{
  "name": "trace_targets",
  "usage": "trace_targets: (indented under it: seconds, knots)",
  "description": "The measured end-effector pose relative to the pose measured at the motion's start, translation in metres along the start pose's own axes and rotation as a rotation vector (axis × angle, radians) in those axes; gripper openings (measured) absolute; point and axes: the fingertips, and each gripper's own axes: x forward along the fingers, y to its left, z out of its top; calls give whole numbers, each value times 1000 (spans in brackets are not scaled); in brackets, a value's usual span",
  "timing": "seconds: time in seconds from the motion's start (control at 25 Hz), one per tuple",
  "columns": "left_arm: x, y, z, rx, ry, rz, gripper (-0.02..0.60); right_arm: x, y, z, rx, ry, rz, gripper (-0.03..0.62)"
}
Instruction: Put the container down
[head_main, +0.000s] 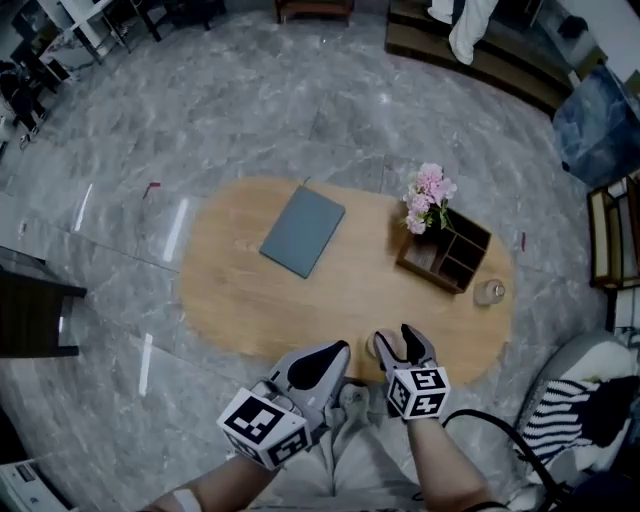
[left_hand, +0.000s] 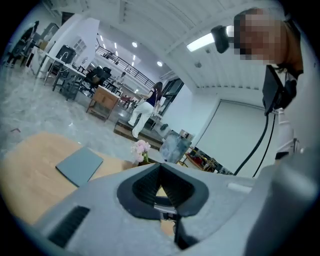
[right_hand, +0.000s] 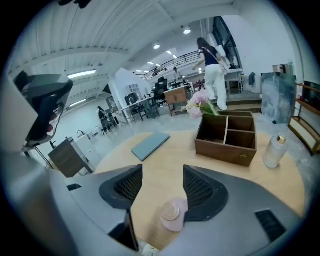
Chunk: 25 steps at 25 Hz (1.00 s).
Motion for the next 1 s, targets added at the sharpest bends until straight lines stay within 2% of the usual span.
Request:
trace_targets:
  seconds: [0.08, 0.16, 0.36, 0.44, 0.56, 0.68, 0.88, 1.0]
  knots:
    - [0, -3, 27, 40, -39, 1, 15, -12, 0, 31, 18, -38, -27, 211]
    - [-2, -8, 49, 75, -69, 6, 15, -28, 3, 61, 32, -79, -40, 72]
    - [-10, -20, 96, 84, -130, 49, 15, -73, 15, 136, 40, -183, -55, 58]
    - [-8, -35, 125, 98, -182, 31, 15, -91, 17, 176, 42, -242, -50, 49]
    - [-6, -63, 165, 134, -237, -8, 15, -126, 31, 236, 62, -326, 19, 29]
    - [-10, -90, 196, 152, -271, -37, 15, -168, 52, 287, 38, -397, 65, 25]
    - [-10, -120, 252, 213, -369, -75, 15, -223, 69, 366, -30, -535, 70, 26]
    - [-20, -132, 277, 241, -414, -95, 14, -250, 80, 394, -71, -597, 57, 26]
